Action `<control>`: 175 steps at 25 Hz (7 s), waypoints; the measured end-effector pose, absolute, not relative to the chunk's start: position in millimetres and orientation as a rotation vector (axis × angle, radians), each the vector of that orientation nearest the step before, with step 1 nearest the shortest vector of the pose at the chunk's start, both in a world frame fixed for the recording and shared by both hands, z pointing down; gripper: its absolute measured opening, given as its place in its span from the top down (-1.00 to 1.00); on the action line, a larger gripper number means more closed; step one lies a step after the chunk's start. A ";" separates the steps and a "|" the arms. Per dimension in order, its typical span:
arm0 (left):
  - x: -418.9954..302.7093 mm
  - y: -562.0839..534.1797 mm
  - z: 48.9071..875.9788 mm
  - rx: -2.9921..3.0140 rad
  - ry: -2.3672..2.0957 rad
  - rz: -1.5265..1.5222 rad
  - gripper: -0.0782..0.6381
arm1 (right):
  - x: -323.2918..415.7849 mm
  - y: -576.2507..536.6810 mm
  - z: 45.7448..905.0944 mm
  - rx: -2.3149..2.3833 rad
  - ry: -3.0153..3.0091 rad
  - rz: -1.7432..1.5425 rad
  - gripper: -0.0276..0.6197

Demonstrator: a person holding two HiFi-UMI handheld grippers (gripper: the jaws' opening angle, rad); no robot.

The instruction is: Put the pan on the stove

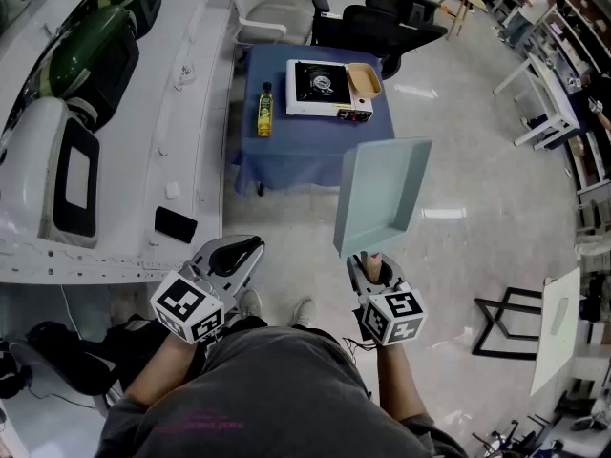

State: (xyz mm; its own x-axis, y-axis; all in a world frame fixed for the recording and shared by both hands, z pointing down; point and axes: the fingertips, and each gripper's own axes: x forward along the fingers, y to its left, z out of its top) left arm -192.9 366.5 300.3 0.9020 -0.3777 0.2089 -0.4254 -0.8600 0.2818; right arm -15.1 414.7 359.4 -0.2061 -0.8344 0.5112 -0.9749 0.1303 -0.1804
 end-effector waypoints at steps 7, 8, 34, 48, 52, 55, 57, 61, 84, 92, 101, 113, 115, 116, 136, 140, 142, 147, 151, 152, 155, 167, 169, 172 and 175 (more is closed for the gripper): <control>-187.0 372.9 301.8 2.742 -0.589 0.223 0.70 | -8.3 425.9 374.5 1.744 -2.129 0.696 0.57; -186.5 374.0 302.5 2.741 -0.589 0.226 0.70 | -8.1 425.9 373.7 1.745 -2.128 0.698 0.57; -137.0 427.2 327.5 2.653 -0.788 0.278 0.70 | 52.5 469.5 418.2 1.560 -2.233 0.863 0.57; -119.5 403.5 343.1 2.630 -0.802 0.281 0.70 | 73.6 452.4 432.6 1.544 -2.213 0.884 0.57; -118.7 379.3 348.3 2.627 -0.796 0.276 0.70 | 76.6 431.8 432.0 1.558 -2.206 0.876 0.57; -115.6 351.2 353.2 2.629 -0.782 0.269 0.70 | 78.0 407.4 434.4 1.571 -2.200 0.875 0.57; -112.0 328.6 358.5 2.625 -0.765 0.269 0.70 | 78.7 385.6 437.4 1.577 -2.193 0.876 0.57; -104.3 276.6 365.0 2.635 -0.720 0.274 0.70 | 79.9 338.2 443.0 1.597 -2.174 0.887 0.57; -102.4 77.5 359.7 2.594 -0.662 0.272 0.70 | 72.2 162.8 429.9 1.645 -2.078 0.961 0.57; -101.9 25.5 364.1 2.599 -0.659 0.287 0.70 | 74.9 116.8 433.0 1.654 -2.054 0.968 0.57; -104.6 0.3 369.3 2.601 -0.648 0.320 0.70 | 76.6 82.1 435.5 1.658 -2.059 0.962 0.57; -100.5 -15.8 377.3 2.589 -0.668 0.343 0.70 | 82.0 53.3 448.8 1.607 -2.068 0.964 0.57; -97.2 -20.0 378.1 2.585 -0.678 0.345 0.70 | 86.1 46.2 451.6 1.591 -2.067 0.962 0.57; -95.3 -23.2 378.8 2.581 -0.683 0.346 0.70 | 88.7 41.8 452.8 1.585 -2.067 0.959 0.57; -22.9 -93.6 376.1 2.496 -0.835 0.399 0.70 | 150.3 -49.4 488.6 1.364 -2.063 0.987 0.57; -15.9 -103.9 383.8 2.462 -0.867 0.412 0.71 | 155.2 -66.7 506.4 1.310 -2.050 1.000 0.58; -14.4 -107.8 388.6 2.442 -0.886 0.419 0.71 | 157.0 -74.4 515.8 1.286 -2.042 1.009 0.57; -9.2 -116.5 399.7 2.392 -0.939 0.436 0.71 | 162.7 -85.7 539.4 1.219 -2.011 1.029 0.58; -0.4 -122.9 409.5 2.360 -0.974 0.445 0.71 | 163.8 -92.3 558.4 1.168 -1.998 1.043 0.57; 1.8 -123.5 411.6 2.352 -0.981 0.447 0.71 | 163.1 -92.8 562.8 1.151 -1.995 1.047 0.58; 6.5 -122.9 419.0 2.328 -0.996 0.450 0.71 | 160.0 -95.3 574.1 1.107 -1.987 1.050 0.58; 10.6 -125.4 443.9 2.273 -0.994 0.483 0.71 | 161.6 -104.1 611.0 1.059 -1.925 1.072 0.57; 8.7 -125.9 446.9 2.272 -0.984 0.485 0.71 | 161.3 -103.9 615.0 1.063 -1.911 1.075 0.58; 5.9 -126.8 452.4 2.269 -0.964 0.484 0.71 | 161.0 -103.9 620.3 1.074 -1.887 1.079 0.57; 3.9 -132.1 454.7 2.279 -0.935 0.475 0.71 | 161.7 -103.8 623.2 1.089 -1.855 1.076 0.58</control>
State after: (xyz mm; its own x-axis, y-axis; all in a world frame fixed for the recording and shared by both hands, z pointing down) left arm 3.9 -132.1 454.7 0.6846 -0.4994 0.5310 -0.7234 -0.5555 0.4101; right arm 161.7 -103.8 623.2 -0.3843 -0.3078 0.8704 -0.9084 0.2945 -0.2969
